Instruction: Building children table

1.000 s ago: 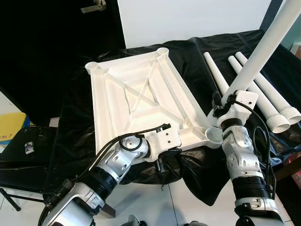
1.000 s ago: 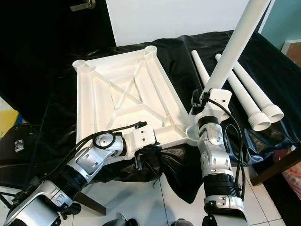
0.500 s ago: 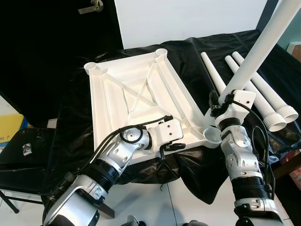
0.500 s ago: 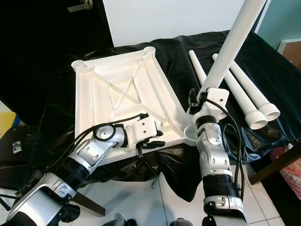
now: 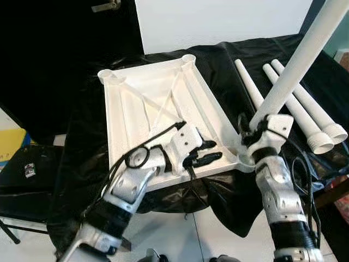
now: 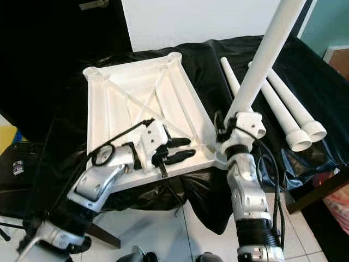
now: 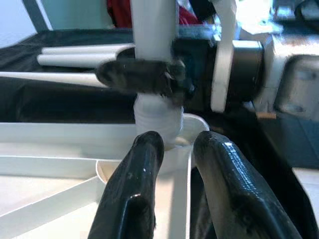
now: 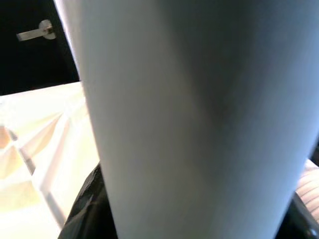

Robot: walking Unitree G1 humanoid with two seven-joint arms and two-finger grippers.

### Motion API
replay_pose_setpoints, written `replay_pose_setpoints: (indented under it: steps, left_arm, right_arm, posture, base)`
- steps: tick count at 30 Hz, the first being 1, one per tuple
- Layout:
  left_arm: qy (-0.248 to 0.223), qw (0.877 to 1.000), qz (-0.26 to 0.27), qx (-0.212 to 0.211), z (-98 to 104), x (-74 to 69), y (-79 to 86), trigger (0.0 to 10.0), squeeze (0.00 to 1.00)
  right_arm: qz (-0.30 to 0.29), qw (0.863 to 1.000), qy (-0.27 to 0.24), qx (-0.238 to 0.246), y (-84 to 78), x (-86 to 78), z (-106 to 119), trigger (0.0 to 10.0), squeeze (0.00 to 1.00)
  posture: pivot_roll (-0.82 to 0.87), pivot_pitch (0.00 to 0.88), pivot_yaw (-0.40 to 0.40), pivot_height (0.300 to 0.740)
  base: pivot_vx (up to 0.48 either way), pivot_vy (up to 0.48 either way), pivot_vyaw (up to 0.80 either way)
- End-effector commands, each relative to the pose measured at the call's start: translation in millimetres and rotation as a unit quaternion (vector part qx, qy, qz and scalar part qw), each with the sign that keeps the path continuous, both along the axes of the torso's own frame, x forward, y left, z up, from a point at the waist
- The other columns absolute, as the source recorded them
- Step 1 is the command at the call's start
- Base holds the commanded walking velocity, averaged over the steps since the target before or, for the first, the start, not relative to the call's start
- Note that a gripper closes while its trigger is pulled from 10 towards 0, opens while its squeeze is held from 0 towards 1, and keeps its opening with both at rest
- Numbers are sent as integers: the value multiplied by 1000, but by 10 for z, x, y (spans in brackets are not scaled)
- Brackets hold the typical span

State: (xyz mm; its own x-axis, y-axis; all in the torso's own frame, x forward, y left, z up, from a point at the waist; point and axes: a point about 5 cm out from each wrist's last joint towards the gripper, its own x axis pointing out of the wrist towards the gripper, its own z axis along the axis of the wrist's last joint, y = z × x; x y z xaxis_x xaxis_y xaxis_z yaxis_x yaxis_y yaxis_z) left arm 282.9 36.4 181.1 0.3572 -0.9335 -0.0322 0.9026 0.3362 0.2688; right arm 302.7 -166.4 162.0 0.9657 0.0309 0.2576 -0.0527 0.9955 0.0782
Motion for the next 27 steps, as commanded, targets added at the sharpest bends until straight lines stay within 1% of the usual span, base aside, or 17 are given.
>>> replay_pose_setpoints:
  steps: [1,5,10,11,13,19,27]
  left_arm:
    - [-14,993,109,-32,30,76,80,10000,0]
    - [-2,992,120,-35,-10,5,62,10000,0]
    - [8,992,124,-33,-15,-36,58,10000,0]
    - [8,992,124,-33,-15,-36,58,10000,0]
    - [10,992,123,-33,-9,-49,53,10000,0]
    - [9,992,124,-33,6,-54,57,10000,0]
    - [11,992,125,-31,18,-52,66,10000,0]
  right_arm:
    - [9,1000,20,-3,16,-42,-97,10000,0]
    - [15,999,29,-13,5,-116,-165,10000,0]
    - [11,999,41,-23,-47,-175,-232,10000,0]
    - [11,999,41,-23,-47,-175,-232,10000,0]
    - [0,998,50,-30,-112,-203,-270,10000,0]
    - [-15,997,60,-35,-193,-251,-302,10000,0]
    - [-9,997,69,-40,-199,-296,-344,10000,0]
  posture:
    - [-69,117,22,740]
    - [-69,120,23,740]
    - [-66,122,24,740]
    - [-66,122,24,740]
    - [-67,123,25,740]
    - [-68,120,30,740]
    - [-72,120,36,740]
  base:
    - [0,0,0]
    - [0,0,0]
    - [0,0,0]
    - [0,0,0]
    - [0,0,0]
    - [0,0,0]
    - [0,0,0]
